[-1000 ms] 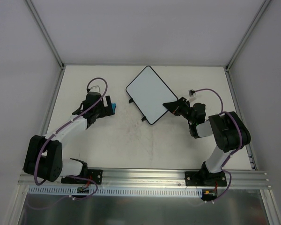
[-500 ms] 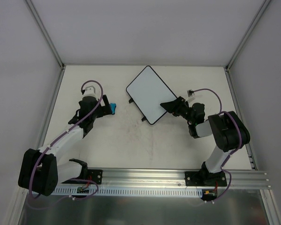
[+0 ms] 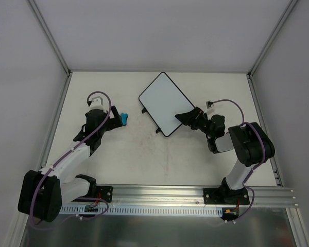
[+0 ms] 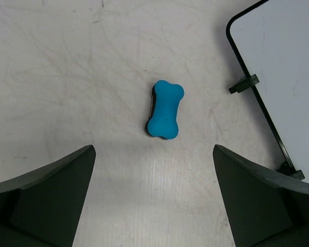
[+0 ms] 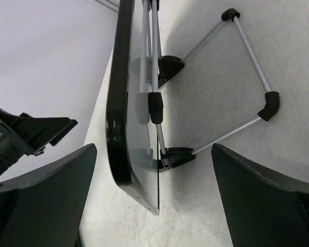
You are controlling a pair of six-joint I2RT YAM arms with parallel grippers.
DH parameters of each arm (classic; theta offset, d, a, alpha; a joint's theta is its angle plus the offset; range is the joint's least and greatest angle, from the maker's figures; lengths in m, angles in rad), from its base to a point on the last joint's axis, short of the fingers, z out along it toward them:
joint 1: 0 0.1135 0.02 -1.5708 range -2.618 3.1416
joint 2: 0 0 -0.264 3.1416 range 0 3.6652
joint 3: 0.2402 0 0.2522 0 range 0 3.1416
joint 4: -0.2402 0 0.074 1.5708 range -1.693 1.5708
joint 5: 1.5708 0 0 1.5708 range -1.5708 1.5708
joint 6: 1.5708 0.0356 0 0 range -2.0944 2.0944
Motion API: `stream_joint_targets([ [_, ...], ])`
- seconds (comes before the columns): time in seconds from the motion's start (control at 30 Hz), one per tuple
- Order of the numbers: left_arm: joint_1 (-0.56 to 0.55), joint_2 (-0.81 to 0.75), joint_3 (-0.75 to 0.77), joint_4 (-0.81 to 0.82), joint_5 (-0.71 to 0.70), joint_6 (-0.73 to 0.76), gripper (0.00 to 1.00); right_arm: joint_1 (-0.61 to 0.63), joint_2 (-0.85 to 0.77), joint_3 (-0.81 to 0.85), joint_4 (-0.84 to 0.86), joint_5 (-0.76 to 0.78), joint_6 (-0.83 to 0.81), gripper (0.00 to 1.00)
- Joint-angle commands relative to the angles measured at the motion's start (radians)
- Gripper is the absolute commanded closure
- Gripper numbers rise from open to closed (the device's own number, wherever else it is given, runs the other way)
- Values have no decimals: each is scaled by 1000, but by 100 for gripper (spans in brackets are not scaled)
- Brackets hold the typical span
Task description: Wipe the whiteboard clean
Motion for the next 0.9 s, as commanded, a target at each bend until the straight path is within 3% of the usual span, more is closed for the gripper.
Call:
stream_joint_targets([
  [0.0, 8, -40, -20, 51, -1, -3, 1, 6, -21, -16, 206, 30, -38, 1],
  [0.33, 6, -80, -43, 55, -12, -2, 1, 3, -204, -126, 130, 132, -109, 1],
  [0.57, 6, -117, -59, 34, -36, -17, 1, 2, -487, -184, -219, 239, -207, 1],
  [0.63, 6, -129, -61, 17, -38, -25, 1, 2, -614, -201, -302, 267, -234, 1],
  [0.87, 6, -264, -124, -46, 17, -74, 1, 5, -1102, -229, -828, 331, -425, 1],
])
